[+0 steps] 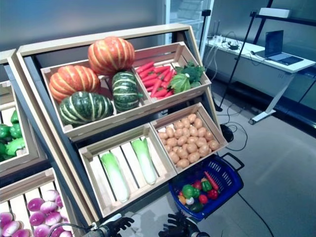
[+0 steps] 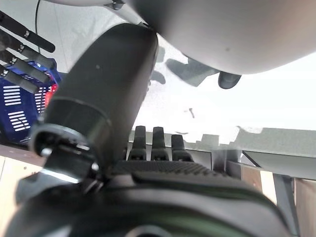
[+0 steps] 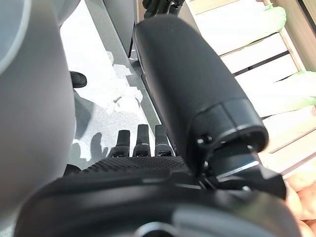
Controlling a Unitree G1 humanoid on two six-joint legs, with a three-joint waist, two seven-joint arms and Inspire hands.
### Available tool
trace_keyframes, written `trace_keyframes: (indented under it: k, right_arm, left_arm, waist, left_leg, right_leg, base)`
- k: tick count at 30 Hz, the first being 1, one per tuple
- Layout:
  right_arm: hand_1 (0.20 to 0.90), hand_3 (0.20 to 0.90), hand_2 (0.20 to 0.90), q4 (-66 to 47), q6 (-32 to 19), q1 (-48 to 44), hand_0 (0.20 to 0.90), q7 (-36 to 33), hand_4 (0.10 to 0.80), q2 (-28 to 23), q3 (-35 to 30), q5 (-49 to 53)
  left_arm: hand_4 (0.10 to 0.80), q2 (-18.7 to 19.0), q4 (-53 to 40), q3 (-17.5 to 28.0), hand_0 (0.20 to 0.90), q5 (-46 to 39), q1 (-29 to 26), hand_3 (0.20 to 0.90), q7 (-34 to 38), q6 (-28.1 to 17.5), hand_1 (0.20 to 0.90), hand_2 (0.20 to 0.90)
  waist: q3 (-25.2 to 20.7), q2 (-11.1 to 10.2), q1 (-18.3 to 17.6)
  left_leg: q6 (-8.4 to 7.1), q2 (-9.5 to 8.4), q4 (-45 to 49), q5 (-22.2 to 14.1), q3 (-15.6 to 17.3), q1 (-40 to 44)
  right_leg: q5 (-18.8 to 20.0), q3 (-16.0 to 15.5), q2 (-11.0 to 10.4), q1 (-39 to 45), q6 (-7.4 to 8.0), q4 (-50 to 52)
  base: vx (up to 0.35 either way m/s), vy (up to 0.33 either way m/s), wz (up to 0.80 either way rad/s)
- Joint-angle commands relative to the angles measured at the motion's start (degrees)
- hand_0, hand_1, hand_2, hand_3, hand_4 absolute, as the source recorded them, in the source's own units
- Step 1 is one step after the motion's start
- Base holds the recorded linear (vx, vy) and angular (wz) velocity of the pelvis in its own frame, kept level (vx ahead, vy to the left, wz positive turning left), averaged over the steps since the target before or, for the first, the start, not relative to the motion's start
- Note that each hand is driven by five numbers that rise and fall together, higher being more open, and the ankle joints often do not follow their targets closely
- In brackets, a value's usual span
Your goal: Put vegetables into the basket
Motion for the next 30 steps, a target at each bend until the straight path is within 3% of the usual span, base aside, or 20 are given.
trace_keyframes:
  k: [1, 5, 19, 26, 30]
  right_arm:
    - [0.900, 0.900, 0.900, 1.9, -2.2, -3.4, 0.900, -0.7, 0.800, 1.4, 0.0, 2.9]
    - [0.900, 0.900, 0.900, 1.5, -2.3, -3.4, 0.900, -1.0, 0.800, 1.4, 0.5, 3.1]
    - [0.900, 0.900, 0.900, 2.0, -2.1, -4.2, 0.900, -0.4, 0.800, 0.7, 1.5, 2.5]
    - [0.900, 0.900, 0.900, 1.9, -0.4, -4.6, 0.900, 0.5, 0.800, -0.2, 3.4, 0.6]
    - [0.900, 0.900, 0.900, 1.6, 0.2, -4.2, 0.900, 1.3, 0.800, -1.7, 3.9, 1.4]
  left_arm:
    - [0.800, -2.8, 2.1, -2.1, 0.900, 2.2, -3.9, 0.900, -0.5, -1.1, 0.900, 0.900]
    - [0.800, -2.5, 1.5, -2.1, 0.900, 2.7, -4.3, 0.900, 1.3, -2.7, 0.900, 0.900]
    - [0.800, -0.3, -2.3, -7.9, 0.900, 19.4, -6.1, 0.900, 13.0, -7.7, 0.900, 0.900]
    - [0.800, 2.1, -6.8, -10.3, 0.900, 29.2, -9.9, 0.900, 27.0, -8.3, 0.900, 0.900]
    - [0.800, 6.2, -12.9, -10.7, 0.900, 39.7, -15.0, 0.900, 37.6, -3.0, 0.900, 0.900]
  waist:
    - [2.0, -0.7, 0.0]
    - [2.5, -0.7, -0.3]
    - [2.8, -0.7, -1.5]
    - [2.6, -0.3, -2.8]
    - [2.7, 0.3, -3.5]
  left_leg:
    - [1.15, -2.35, 0.1, 0.6, -4.0, -3.3]
    - [1.24, -2.40, 0.1, 0.5, -3.9, -3.3]
    - [1.28, -2.07, 0.1, 0.1, -3.0, -2.7]
    - [1.06, -1.79, 0.1, 0.0, -2.4, -2.2]
    - [0.99, -1.64, 0.1, 0.1, -1.8, -1.9]
  right_leg:
    - [-1.2, -4.5, -0.4, 2.6, -1.07, 1.0]
    - [-1.2, -4.0, -0.4, 2.3, -1.02, 1.1]
    - [-1.2, -2.4, 0.0, 2.1, -0.86, 1.2]
    - [-1.2, -0.8, 0.4, 2.1, -0.83, 1.1]
    - [-1.2, -0.5, 0.3, 2.3, -0.70, 1.1]
  base:
    - [0.000, 0.000, 0.00]
    - [-0.008, 0.000, 0.00]
    - [0.000, 0.000, 0.00]
    - [0.049, 0.011, -0.06]
    - [0.087, 0.008, -0.03]
